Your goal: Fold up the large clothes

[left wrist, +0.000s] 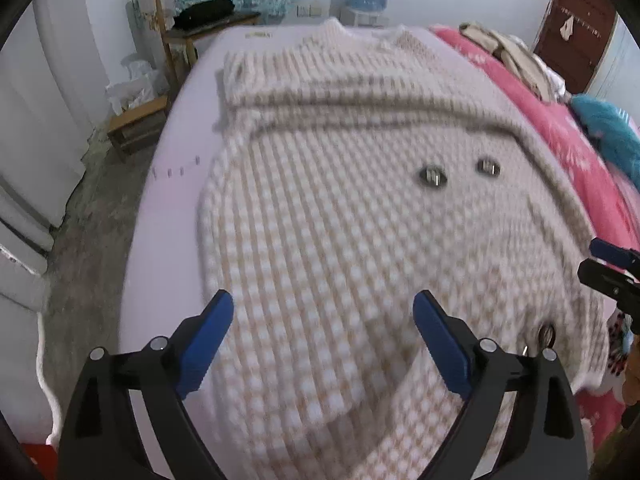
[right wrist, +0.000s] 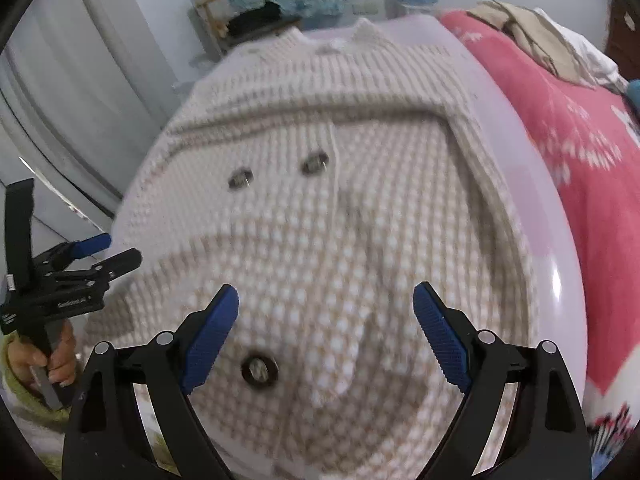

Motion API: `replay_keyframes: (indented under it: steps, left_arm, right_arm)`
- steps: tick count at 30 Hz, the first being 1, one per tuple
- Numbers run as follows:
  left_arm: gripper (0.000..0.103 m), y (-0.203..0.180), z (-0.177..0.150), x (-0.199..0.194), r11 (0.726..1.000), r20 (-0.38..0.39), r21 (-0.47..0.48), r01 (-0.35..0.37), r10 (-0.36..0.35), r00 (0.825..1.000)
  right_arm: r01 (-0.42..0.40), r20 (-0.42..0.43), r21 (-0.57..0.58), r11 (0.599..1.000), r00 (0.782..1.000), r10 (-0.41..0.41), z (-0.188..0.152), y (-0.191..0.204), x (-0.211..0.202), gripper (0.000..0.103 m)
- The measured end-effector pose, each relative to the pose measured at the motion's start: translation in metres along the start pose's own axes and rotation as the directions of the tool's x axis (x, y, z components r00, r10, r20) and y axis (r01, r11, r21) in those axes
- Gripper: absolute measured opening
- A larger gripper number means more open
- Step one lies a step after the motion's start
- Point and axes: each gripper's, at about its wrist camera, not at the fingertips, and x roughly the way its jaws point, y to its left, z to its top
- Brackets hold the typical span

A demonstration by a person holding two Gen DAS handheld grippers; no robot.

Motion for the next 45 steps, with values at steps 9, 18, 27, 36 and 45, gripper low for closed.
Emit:
replay_keyframes:
  steps: [9,18,27,36,45]
  left_arm:
    - [0.092,-0.011,-0.024,0.008,0.997,0.006,-0.034,-0.063,0.063,0.998]
    - [0.097,-0.011,-0.030,0.013,0.993,0.015,-0.066,-0.098,0.099,0.995]
    - [0.097,-0.010,-0.030,0.013,0.993,0.013,-0.066,-0.096,0.097,0.995]
    - [0.098,-0.009,-0.029,0.015,0.993,0.013,-0.066,-0.095,0.096,0.995]
    - [0.098,-0.010,-0.029,0.015,0.993,0.012,-0.068,-0.096,0.097,0.995]
  right_arm:
    - [0.102,-0.038,-0.009,0.995,0.994,-0.103,-0.034,-0.003,0.016,0.090]
    - [0.068,-0.075,0.048,0.997,0.995,-0.064,-0.041,-0.017,0.030,0.095]
    - [0.026,-0.082,0.048,0.998,0.996,-0.022,-0.039,-0.031,0.030,0.095]
    - [0.016,-0.086,0.079,0.997,0.996,-0.009,-0.036,-0.049,0.028,0.096]
    - [0.020,-0.064,0.092,0.996,0.998,-0.014,-0.035,-0.048,0.027,0.096]
